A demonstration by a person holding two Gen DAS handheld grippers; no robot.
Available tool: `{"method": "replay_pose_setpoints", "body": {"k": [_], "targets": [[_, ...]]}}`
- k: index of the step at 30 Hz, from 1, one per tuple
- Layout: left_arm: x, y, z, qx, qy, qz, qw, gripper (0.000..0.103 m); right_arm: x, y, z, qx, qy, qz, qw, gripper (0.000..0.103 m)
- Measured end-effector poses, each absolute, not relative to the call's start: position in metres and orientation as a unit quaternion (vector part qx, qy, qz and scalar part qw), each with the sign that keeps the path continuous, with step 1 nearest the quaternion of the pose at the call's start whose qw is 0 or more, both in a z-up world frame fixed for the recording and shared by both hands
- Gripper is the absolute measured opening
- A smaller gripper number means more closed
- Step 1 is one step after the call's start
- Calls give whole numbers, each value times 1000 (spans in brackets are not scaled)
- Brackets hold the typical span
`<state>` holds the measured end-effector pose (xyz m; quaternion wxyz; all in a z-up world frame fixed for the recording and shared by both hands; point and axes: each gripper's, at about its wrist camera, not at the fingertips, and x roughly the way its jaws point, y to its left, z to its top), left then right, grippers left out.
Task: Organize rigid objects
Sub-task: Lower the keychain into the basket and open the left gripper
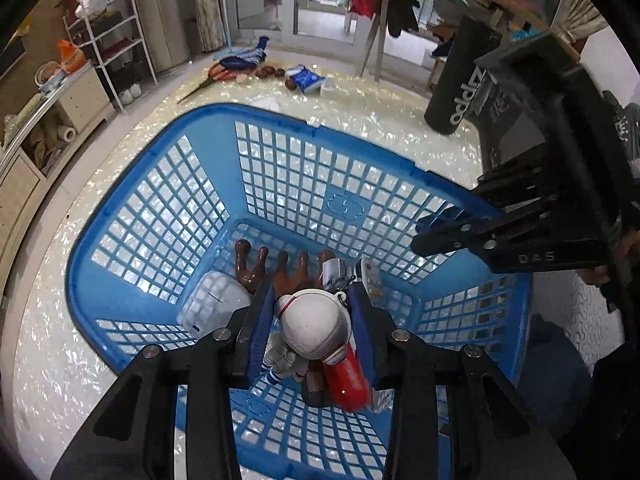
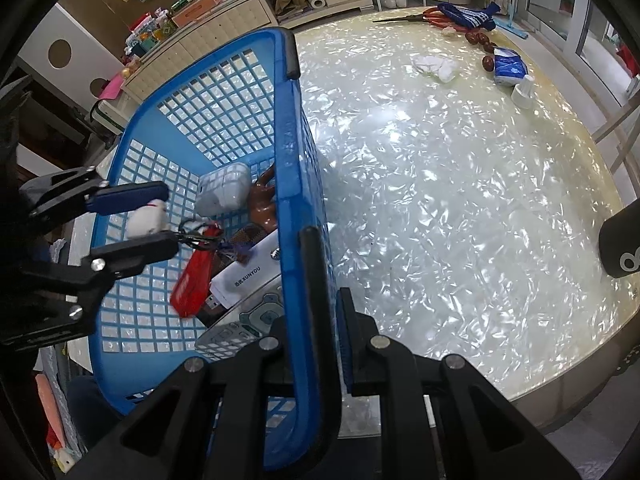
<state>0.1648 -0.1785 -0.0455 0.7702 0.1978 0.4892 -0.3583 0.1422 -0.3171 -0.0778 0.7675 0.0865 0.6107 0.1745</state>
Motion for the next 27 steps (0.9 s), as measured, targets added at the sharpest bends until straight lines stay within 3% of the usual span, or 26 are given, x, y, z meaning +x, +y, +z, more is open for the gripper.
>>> {"method": "replay_pose_setpoints", "body": {"k": [18, 23, 27], "targets": [[189, -199, -80, 246, 548, -331, 728, 42, 146, -318, -86, 93, 613, 176, 764, 13], [190, -202, -81, 259, 543, -317, 733, 58, 146, -317, -87, 94, 613, 175, 765, 13], [185, -205, -80, 268, 539, -310, 736, 61, 146, -317, -85, 93, 611, 175, 766, 13]]}}
